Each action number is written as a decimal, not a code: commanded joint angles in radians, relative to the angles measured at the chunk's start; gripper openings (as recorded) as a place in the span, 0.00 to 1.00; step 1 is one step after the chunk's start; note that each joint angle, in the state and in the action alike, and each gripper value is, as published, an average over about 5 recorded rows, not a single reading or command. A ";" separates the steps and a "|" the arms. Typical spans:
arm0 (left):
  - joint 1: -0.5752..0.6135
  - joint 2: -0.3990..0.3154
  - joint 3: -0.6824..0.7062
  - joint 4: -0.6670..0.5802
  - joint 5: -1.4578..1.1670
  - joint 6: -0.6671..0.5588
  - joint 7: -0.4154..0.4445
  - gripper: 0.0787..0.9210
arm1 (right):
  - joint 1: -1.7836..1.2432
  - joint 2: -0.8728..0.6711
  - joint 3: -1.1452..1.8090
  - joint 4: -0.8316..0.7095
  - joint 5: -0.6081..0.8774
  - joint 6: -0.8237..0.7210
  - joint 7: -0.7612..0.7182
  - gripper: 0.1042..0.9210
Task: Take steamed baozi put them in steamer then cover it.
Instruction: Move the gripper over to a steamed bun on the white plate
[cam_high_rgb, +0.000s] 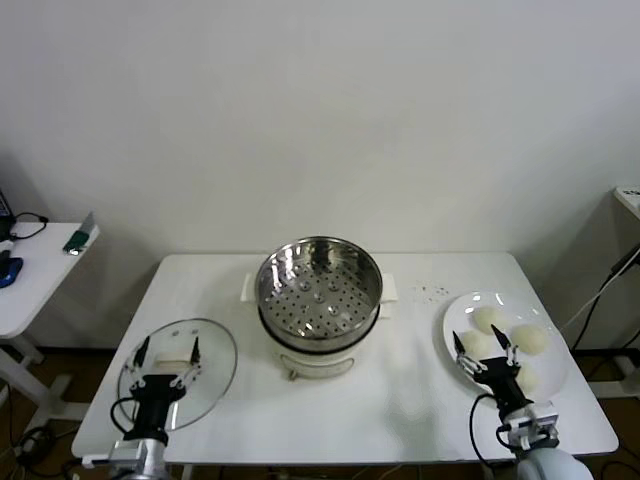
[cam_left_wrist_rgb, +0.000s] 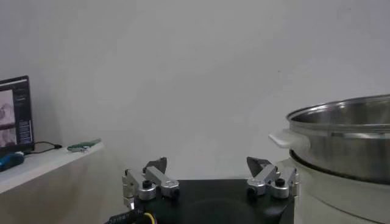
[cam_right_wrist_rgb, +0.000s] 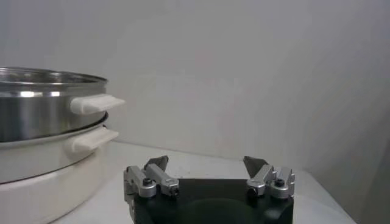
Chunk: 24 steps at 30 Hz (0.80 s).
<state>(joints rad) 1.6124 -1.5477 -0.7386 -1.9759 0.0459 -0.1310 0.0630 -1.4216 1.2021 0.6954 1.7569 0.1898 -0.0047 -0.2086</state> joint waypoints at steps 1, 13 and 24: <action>0.011 0.018 0.007 -0.020 -0.003 -0.006 0.006 0.88 | 0.085 -0.184 0.016 -0.033 -0.100 -0.113 -0.162 0.88; 0.010 0.039 0.026 -0.023 0.015 0.006 0.020 0.88 | 0.304 -0.744 -0.128 -0.282 -0.175 -0.149 -0.705 0.88; -0.010 0.049 0.032 -0.006 0.019 0.018 0.018 0.88 | 0.986 -0.779 -0.779 -0.576 -0.381 -0.015 -0.916 0.88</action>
<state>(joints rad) 1.6095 -1.5067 -0.7055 -1.9846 0.0606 -0.1228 0.0786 -0.8897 0.5519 0.3321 1.3900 -0.0580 -0.0706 -0.9067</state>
